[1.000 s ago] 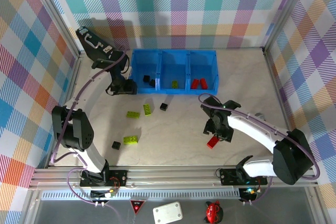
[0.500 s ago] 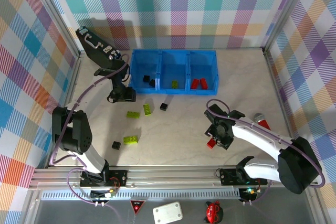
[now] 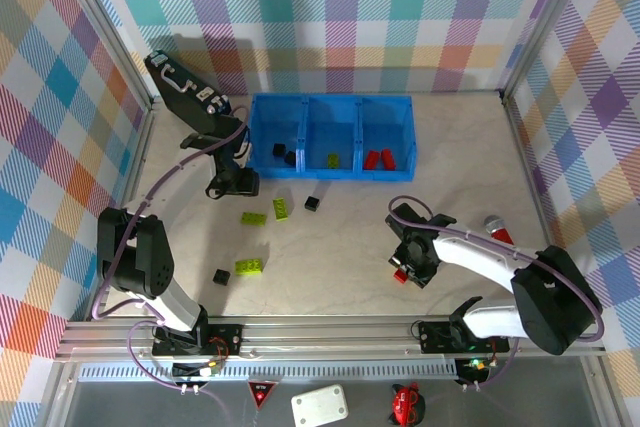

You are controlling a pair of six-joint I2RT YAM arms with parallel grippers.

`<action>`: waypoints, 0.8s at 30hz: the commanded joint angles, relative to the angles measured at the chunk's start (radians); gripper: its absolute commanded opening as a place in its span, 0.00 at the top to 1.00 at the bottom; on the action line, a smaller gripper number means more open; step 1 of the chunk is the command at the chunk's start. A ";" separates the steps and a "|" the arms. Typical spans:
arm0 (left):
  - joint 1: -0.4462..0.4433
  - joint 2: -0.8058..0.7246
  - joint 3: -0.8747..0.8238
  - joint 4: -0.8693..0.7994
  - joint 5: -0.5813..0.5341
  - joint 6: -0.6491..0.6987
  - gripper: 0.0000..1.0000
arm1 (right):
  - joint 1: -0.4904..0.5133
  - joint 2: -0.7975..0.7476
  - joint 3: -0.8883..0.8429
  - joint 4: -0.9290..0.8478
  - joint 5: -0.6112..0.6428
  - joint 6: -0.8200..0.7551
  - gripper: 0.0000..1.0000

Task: Sort the legos into containers by color
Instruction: Pick up the lego from the bottom-center of the table.

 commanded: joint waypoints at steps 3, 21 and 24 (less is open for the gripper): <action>-0.013 -0.022 -0.017 0.009 -0.016 0.024 0.50 | 0.005 0.001 0.014 -0.012 -0.012 0.016 0.50; -0.013 -0.033 -0.034 0.035 -0.016 0.034 0.50 | 0.003 -0.081 0.071 -0.067 0.027 -0.054 0.68; -0.013 -0.036 -0.033 0.038 -0.018 0.034 0.51 | 0.002 -0.077 0.102 -0.079 0.047 -0.113 0.67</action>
